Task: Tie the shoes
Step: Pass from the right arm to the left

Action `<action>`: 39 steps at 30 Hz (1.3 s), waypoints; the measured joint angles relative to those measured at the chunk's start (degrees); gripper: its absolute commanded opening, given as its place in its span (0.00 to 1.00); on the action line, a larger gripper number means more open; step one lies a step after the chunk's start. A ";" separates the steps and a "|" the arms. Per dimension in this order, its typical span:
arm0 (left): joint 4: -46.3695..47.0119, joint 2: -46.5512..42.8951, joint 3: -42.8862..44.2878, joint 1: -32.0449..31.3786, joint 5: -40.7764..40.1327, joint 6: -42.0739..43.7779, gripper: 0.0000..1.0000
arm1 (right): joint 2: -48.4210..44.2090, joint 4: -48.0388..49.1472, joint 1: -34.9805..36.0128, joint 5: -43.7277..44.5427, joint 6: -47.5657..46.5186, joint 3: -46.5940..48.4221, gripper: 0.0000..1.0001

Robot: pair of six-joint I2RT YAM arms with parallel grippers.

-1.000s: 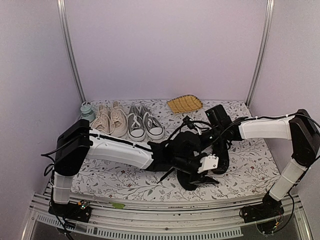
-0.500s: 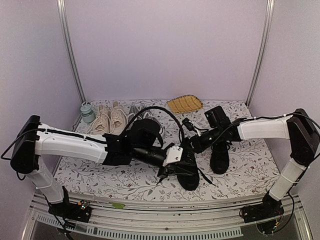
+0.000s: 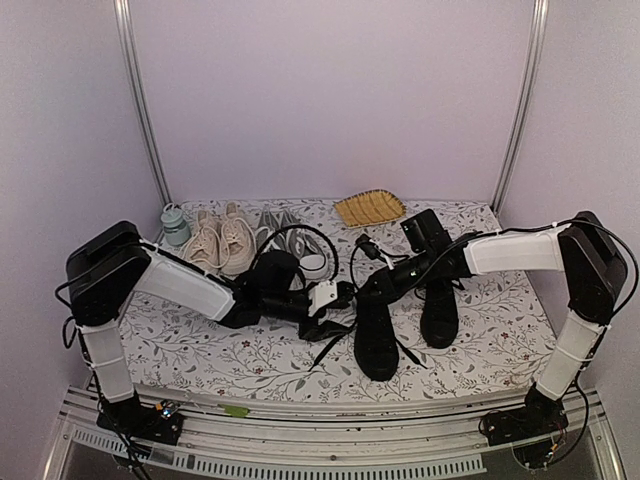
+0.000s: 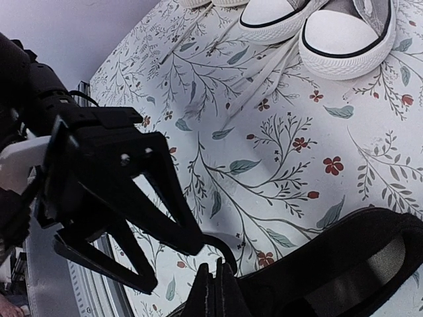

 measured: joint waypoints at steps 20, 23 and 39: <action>6.43 11.63 8.92 0.07 2.05 -6.01 0.03 | 0.02 -0.17 0.00 -1.57 -0.76 0.28 0.28; 6.99 11.74 8.96 0.07 2.08 -6.25 0.02 | -0.09 -0.55 -0.02 -1.33 -0.81 0.44 0.36; 7.13 12.33 9.27 0.07 0.17 -6.64 0.03 | -6.82 -5.25 -5.44 0.07 -1.16 -2.08 0.39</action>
